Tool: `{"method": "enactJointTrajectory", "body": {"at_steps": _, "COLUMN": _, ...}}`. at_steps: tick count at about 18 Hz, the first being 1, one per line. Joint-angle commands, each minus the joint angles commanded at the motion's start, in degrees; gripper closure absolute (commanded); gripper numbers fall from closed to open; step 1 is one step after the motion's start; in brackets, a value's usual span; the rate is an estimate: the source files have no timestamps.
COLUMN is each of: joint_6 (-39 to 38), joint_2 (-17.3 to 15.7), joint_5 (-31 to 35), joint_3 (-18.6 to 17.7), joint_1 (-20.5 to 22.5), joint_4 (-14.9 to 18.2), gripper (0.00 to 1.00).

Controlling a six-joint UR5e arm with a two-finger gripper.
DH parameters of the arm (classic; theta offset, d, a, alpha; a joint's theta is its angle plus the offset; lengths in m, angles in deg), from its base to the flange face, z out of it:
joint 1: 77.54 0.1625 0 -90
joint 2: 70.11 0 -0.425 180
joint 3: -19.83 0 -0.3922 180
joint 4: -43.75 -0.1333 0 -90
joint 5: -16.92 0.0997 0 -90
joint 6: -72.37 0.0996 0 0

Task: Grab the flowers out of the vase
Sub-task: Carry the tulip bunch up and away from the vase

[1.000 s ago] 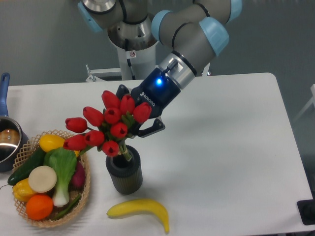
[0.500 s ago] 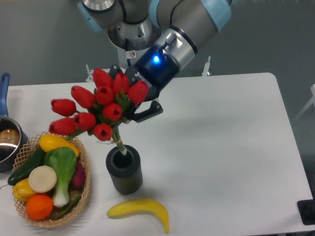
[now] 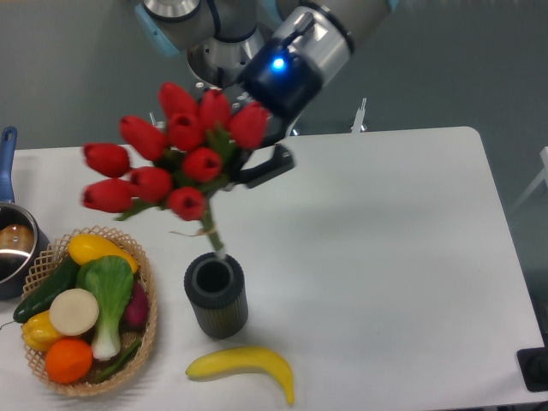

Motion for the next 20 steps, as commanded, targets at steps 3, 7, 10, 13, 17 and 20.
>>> {"method": "enactJointTrajectory", "body": {"at_steps": 3, "joint_6": -0.1, "joint_2": -1.2, "joint_5": 5.2, "joint_3": -0.2, "joint_1": 4.2, "joint_4": 0.1, "gripper": 0.58}}
{"method": "enactJointTrajectory", "body": {"at_steps": 7, "joint_6": 1.1, "joint_2": -1.8, "joint_5": 18.7, "joint_3": -0.7, "joint_1": 8.4, "joint_4": 0.2, "gripper": 0.59}}
{"method": "enactJointTrajectory", "body": {"at_steps": 10, "joint_6": 4.7, "joint_2": -1.5, "joint_5": 21.2, "joint_3": -1.7, "joint_1": 12.0, "joint_4": 0.4, "gripper": 0.59}}
{"method": "enactJointTrajectory", "body": {"at_steps": 13, "joint_6": 8.7, "joint_2": -1.1, "joint_5": 27.0, "joint_3": -2.7, "joint_1": 13.2, "joint_4": 0.5, "gripper": 0.59}}
{"method": "enactJointTrajectory", "body": {"at_steps": 17, "joint_6": 15.5, "joint_2": 0.4, "joint_5": 40.6, "joint_3": -3.3, "joint_1": 12.5, "joint_4": 6.3, "gripper": 0.60}}
{"method": "enactJointTrajectory", "body": {"at_steps": 20, "joint_6": 17.8, "joint_2": 1.0, "joint_5": 41.8, "joint_3": -3.2, "joint_1": 12.5, "joint_4": 7.7, "gripper": 0.61}}
